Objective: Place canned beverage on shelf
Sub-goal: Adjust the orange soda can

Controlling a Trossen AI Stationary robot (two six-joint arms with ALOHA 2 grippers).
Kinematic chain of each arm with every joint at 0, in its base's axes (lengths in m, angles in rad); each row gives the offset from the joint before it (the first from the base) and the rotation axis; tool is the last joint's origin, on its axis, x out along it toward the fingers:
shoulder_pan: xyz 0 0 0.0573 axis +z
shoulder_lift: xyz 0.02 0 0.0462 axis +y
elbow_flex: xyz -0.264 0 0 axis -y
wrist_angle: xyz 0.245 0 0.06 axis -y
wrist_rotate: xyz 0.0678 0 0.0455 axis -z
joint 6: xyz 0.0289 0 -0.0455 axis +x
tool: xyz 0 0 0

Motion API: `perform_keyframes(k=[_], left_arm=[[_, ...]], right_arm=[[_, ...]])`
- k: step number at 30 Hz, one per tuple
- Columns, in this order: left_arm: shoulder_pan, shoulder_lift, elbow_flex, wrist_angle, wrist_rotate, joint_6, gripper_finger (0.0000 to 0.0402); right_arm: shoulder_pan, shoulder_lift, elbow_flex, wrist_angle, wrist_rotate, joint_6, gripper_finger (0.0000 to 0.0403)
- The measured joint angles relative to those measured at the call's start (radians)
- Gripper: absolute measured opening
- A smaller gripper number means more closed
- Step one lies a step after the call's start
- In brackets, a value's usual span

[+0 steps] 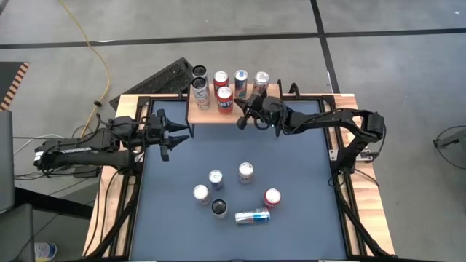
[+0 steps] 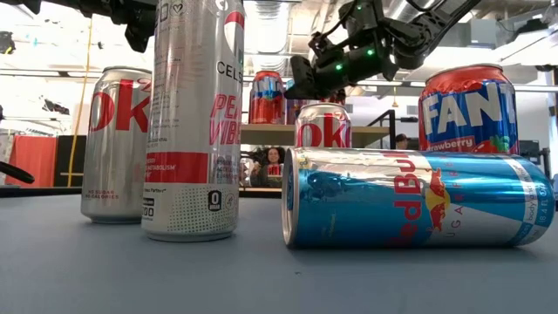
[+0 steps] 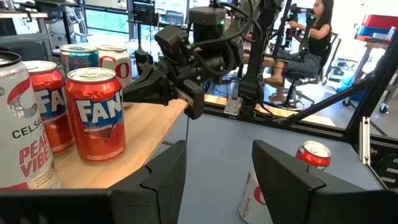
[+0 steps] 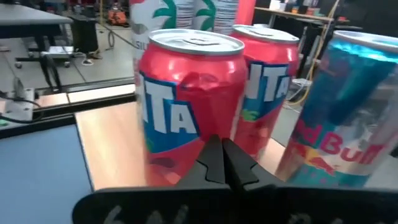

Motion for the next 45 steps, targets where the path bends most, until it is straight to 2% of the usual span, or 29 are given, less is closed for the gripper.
perform_keyframes(k=[3, 7, 9, 15, 22, 35, 45], left_arm=[[0.000, 0.000, 0.000, 0.000, 0.000, 0.000, 0.0174], [0.000, 0.000, 0.000, 0.000, 0.000, -0.011, 0.0174], [0.000, 0.000, 0.000, 0.000, 0.000, -0.012, 0.0174], [0.000, 0.000, 0.000, -0.001, 0.000, -0.001, 0.0174], [0.000, 0.000, 0.000, 0.000, 0.000, -0.001, 0.0174], [0.000, 0.000, 0.000, -0.001, 0.000, -0.006, 0.0174], [0.000, 0.000, 0.000, -0.001, 0.000, 0.002, 0.0174]], right_arm=[[0.000, 0.000, 0.000, 0.005, 0.004, -0.001, 0.0000], [0.019, -0.005, 0.000, -0.076, 0.100, 0.001, 0.0000], [0.035, -0.009, 0.000, -0.101, 0.114, 0.002, 0.0000], [0.069, 0.002, 0.000, -0.065, 0.098, 0.001, 0.0000], [0.040, 0.002, 0.000, -0.027, 0.033, 0.008, 0.0000], [0.010, 0.002, 0.000, -0.014, 0.003, 0.010, 0.0000], [0.046, 0.039, -0.001, 0.003, 0.001, 0.026, 0.0000]])
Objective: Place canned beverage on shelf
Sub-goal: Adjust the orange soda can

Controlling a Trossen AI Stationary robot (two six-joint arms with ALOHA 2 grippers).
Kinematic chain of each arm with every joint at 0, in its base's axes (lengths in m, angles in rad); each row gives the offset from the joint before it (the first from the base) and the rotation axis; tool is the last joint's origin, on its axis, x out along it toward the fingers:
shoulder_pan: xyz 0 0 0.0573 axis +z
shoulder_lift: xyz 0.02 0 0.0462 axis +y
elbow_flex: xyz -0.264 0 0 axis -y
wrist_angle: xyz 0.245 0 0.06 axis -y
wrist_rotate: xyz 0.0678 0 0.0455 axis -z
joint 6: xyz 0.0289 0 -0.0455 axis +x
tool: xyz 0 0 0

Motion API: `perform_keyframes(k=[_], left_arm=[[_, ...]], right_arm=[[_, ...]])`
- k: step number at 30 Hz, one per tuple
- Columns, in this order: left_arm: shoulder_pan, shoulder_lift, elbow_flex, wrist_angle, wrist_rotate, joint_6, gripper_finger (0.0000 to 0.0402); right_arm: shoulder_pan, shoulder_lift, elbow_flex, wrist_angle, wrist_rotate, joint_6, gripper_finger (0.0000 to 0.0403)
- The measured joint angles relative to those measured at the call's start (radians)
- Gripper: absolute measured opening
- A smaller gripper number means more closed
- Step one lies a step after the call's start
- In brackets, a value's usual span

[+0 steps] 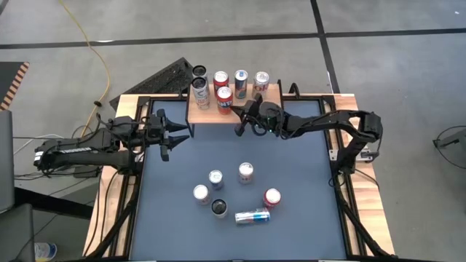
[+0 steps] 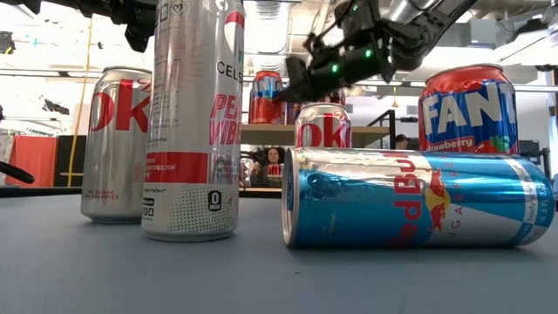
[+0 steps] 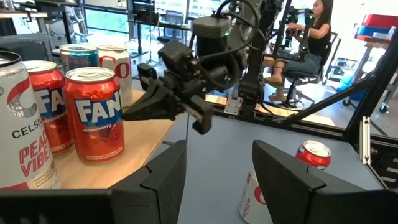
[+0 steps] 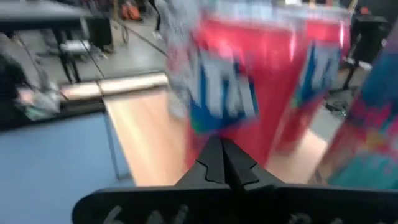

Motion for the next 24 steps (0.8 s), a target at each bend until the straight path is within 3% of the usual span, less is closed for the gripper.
perform_keyframes(k=[9, 15, 24], left_arm=[[0.000, 0.000, 0.000, -0.001, 0.000, -0.001, 0.0174], [-0.002, 0.000, 0.000, -0.006, 0.008, -0.012, 0.0174], [-0.002, 0.000, 0.000, -0.002, -0.002, -0.010, 0.0174]], right_arm=[[0.001, 0.109, 0.100, -0.023, 0.001, -0.009, 0.0000], [0.032, 0.092, 0.113, -0.105, 0.007, -0.009, 0.0000], [0.078, 0.048, 0.115, -0.081, 0.011, -0.035, 0.0000]])
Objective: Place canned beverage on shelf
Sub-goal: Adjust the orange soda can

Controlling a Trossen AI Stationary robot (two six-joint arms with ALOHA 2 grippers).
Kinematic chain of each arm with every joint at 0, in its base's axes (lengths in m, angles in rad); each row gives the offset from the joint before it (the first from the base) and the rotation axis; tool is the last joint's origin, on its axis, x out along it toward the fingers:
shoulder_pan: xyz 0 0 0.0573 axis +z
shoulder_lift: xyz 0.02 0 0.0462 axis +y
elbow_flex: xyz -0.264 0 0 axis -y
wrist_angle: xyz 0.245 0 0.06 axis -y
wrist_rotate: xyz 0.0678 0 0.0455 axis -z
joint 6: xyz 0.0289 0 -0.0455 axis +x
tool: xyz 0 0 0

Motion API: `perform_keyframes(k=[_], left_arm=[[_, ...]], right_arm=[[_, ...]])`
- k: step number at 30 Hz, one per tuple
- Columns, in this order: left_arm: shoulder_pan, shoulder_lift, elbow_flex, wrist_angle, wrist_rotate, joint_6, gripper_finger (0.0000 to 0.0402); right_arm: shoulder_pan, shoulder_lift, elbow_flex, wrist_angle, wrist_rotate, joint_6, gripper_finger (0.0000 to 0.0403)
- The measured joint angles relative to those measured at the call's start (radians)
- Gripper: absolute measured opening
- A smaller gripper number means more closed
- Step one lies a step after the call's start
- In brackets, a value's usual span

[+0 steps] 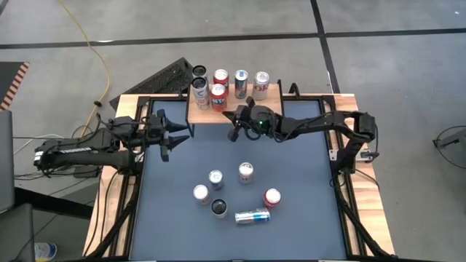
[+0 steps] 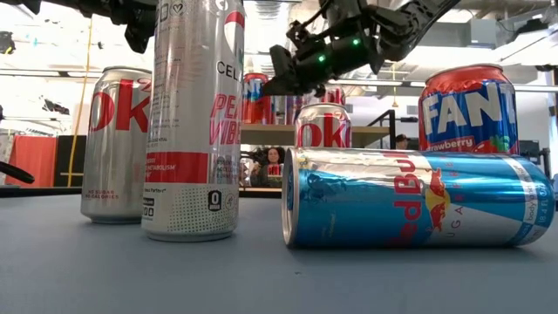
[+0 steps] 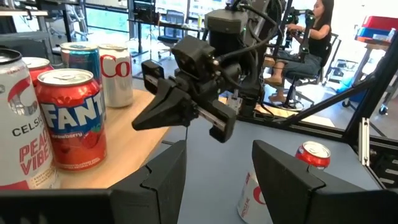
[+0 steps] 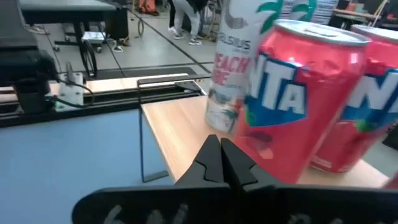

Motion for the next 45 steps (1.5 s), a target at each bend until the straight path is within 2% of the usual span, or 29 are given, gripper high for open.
perform_keyframes(k=[13, 21, 34, 36, 39, 45], left_arm=[[0.000, 0.034, 0.000, 0.013, -0.051, -0.005, 0.0174], [0.000, 0.080, 0.000, 0.067, -0.051, 0.002, 0.0174], [0.000, 0.077, 0.000, 0.087, -0.051, 0.012, 0.0174], [0.000, 0.077, 0.000, 0.096, -0.051, 0.019, 0.0174], [0.000, 0.077, 0.000, 0.109, -0.051, 0.019, 0.0174], [-0.002, 0.077, 0.000, 0.108, -0.047, 0.019, 0.0174]], right_arm=[[-0.001, 0.013, -0.001, 0.077, -0.006, 0.000, 0.0000], [-0.001, 0.013, -0.001, 0.076, -0.007, 0.005, 0.0000], [0.002, 0.013, -0.001, 0.145, -0.009, 0.007, 0.0000], [-0.003, 0.035, 0.020, 0.145, -0.014, 0.008, 0.0000], [0.001, 0.065, 0.060, 0.104, -0.087, 0.007, 0.0000], [0.042, 0.140, 0.146, 0.028, -0.024, -0.052, 0.0000]])
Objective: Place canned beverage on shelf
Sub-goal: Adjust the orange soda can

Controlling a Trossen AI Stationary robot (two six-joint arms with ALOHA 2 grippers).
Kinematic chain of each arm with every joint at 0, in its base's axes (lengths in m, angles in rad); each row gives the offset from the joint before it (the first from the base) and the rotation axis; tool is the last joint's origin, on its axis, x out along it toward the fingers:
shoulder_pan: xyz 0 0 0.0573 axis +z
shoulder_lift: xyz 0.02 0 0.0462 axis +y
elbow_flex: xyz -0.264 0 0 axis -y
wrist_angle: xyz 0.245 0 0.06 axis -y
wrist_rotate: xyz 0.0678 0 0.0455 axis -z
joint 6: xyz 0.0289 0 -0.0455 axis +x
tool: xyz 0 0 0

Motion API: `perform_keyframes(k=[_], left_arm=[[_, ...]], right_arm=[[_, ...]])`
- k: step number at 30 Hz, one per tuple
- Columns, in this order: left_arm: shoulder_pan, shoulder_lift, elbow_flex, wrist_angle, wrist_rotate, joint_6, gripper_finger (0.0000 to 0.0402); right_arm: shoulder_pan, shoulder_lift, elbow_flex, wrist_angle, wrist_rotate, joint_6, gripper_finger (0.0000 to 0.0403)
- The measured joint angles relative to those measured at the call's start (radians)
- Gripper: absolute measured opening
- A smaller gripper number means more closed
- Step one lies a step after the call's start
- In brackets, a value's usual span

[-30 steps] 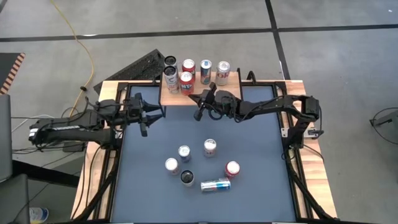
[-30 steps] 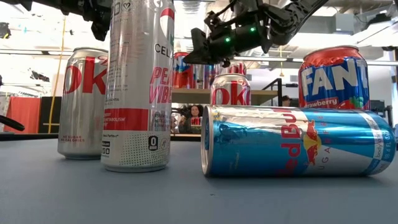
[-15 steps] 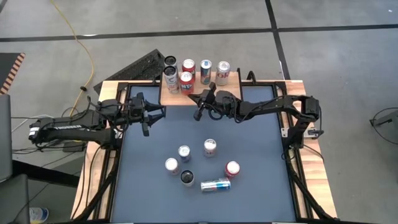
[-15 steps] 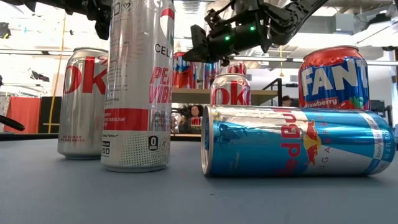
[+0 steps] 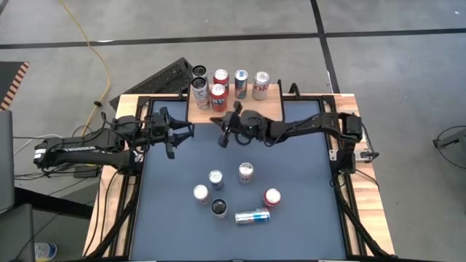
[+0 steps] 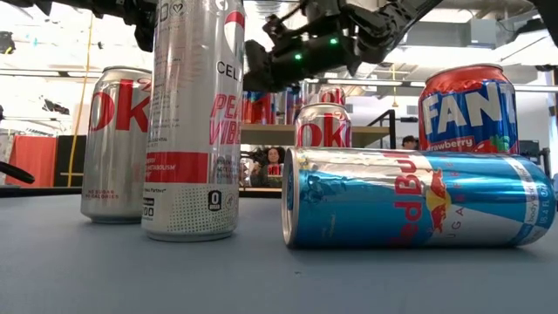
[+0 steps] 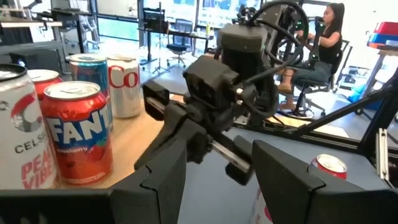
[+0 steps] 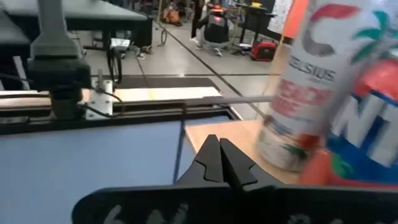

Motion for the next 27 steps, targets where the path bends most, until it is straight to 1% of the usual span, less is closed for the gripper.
perform_keyframes(k=[8, 19, 25, 27], left_arm=[[-0.002, 0.000, 0.000, 0.000, 0.004, 0.018, 0.0174], [-0.001, 0.000, 0.000, 0.002, 0.004, 0.019, 0.0174], [-0.001, 0.000, 0.000, 0.000, 0.004, 0.018, 0.0174], [-0.001, 0.000, 0.000, -0.003, 0.005, 0.018, 0.0174]], right_arm=[[-0.021, 0.003, 0.009, -0.023, 0.044, -0.008, 0.0000], [-0.040, 0.004, 0.009, -0.025, 0.052, 0.004, 0.0000], [-0.039, 0.004, 0.010, -0.034, 0.080, 0.007, 0.0000], [-0.038, 0.004, 0.010, -0.034, 0.117, 0.007, 0.0000]])
